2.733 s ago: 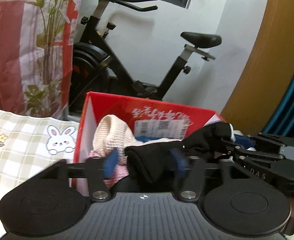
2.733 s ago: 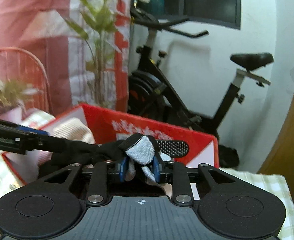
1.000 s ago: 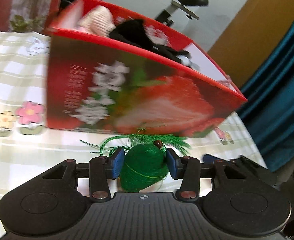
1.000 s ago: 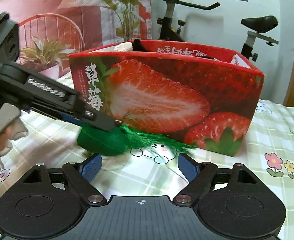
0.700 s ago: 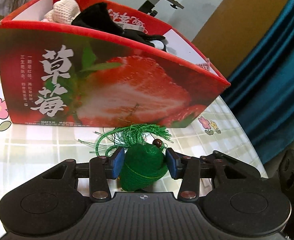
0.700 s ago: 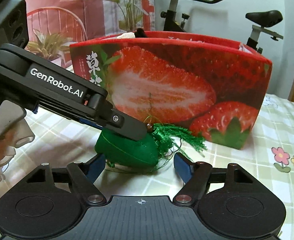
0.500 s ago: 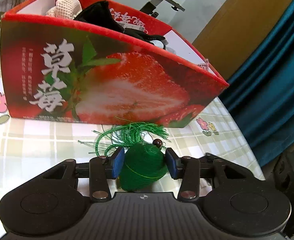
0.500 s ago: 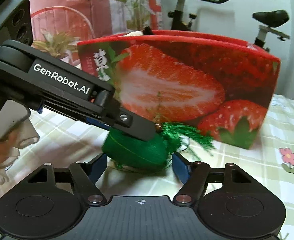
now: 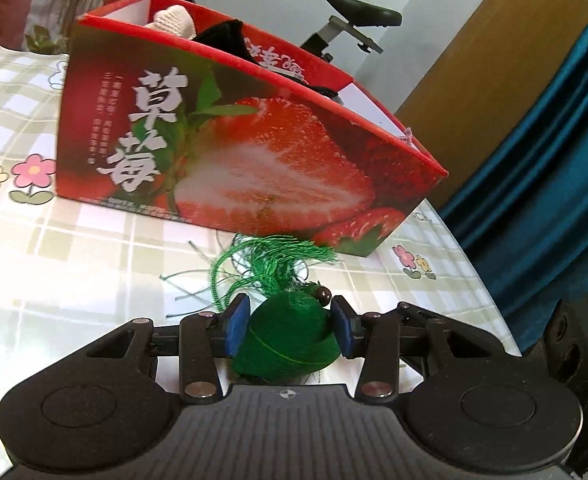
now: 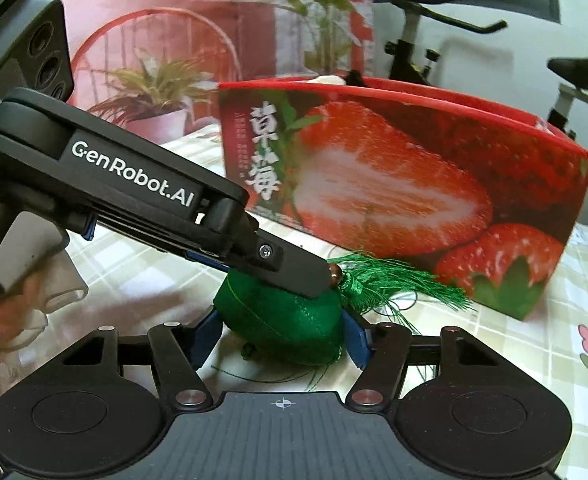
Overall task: Organize soft objects
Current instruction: 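Close the right gripper on the green pouch below the left gripper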
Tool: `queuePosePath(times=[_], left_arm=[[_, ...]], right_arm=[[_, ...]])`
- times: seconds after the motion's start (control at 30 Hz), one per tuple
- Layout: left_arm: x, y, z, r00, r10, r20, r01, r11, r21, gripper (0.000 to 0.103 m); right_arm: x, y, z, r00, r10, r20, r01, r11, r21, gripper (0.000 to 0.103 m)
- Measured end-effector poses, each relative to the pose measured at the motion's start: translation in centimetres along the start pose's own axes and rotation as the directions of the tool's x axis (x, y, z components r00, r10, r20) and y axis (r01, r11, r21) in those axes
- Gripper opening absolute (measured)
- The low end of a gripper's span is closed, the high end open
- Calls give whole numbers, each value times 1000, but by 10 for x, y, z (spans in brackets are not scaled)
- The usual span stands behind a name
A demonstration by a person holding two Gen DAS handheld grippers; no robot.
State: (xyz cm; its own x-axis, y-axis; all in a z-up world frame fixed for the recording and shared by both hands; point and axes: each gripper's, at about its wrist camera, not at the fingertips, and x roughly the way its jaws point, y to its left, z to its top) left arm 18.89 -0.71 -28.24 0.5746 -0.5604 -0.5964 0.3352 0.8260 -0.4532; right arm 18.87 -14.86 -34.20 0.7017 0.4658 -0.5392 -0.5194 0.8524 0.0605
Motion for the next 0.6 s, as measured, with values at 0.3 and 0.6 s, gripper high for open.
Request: queuePosePath(times=[0.3, 0.6], left_arm=[[-13, 10, -7, 999, 28, 46, -26, 999, -32, 47], [-18, 13, -8, 998, 4, 56, -1, 999, -52, 47]], right_arm=[[0, 11, 0, 1000, 6, -14, -7, 998, -65, 61], [-1, 8, 0, 999, 37, 9, -37, 998, -51, 56]])
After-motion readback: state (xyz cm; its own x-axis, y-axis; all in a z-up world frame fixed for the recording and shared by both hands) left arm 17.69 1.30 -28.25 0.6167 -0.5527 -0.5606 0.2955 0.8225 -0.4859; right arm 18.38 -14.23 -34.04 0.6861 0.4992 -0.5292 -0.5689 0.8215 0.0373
